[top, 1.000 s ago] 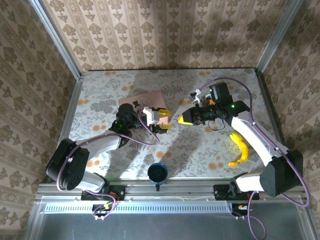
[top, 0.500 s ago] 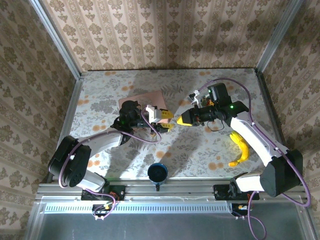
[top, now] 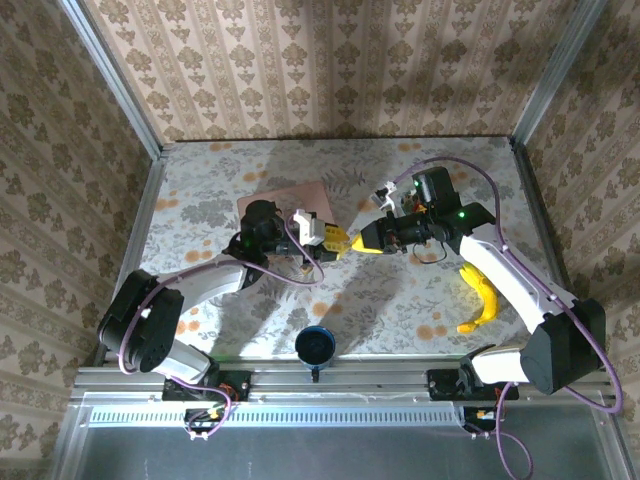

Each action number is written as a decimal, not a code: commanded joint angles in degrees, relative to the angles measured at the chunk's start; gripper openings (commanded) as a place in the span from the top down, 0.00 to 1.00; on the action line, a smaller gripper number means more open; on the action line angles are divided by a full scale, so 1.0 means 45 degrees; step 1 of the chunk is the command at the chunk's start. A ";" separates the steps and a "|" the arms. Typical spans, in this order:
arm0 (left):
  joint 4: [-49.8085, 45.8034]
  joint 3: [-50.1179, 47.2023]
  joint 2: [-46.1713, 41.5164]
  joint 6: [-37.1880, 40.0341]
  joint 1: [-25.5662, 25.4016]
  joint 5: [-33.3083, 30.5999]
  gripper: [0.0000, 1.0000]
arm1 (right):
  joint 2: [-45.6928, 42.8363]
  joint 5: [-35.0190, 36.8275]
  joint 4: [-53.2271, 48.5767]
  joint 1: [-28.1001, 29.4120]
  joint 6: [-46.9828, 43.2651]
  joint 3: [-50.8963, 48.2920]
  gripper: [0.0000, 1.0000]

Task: Unlock the padlock with the key

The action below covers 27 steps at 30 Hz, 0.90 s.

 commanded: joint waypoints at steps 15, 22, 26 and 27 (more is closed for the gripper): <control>-0.1951 0.0057 -0.1051 0.1573 -0.0206 -0.0314 1.00 | 0.0067 0.0355 -0.0076 0.0087 -0.0152 0.0043 1.00; -0.2956 0.0201 -0.1507 0.0754 -0.0265 -0.0886 1.00 | 0.0187 0.1587 -0.1103 0.0076 -0.0985 0.0504 0.90; -0.6252 0.1169 -0.1869 0.1191 -0.0351 -0.1316 1.00 | -0.0089 0.2752 -0.1068 0.0075 -0.1298 0.0607 0.66; -0.6914 0.1317 -0.1956 0.1322 -0.0379 -0.1404 1.00 | -0.0172 0.3005 -0.1072 0.0075 -0.1417 0.0639 0.64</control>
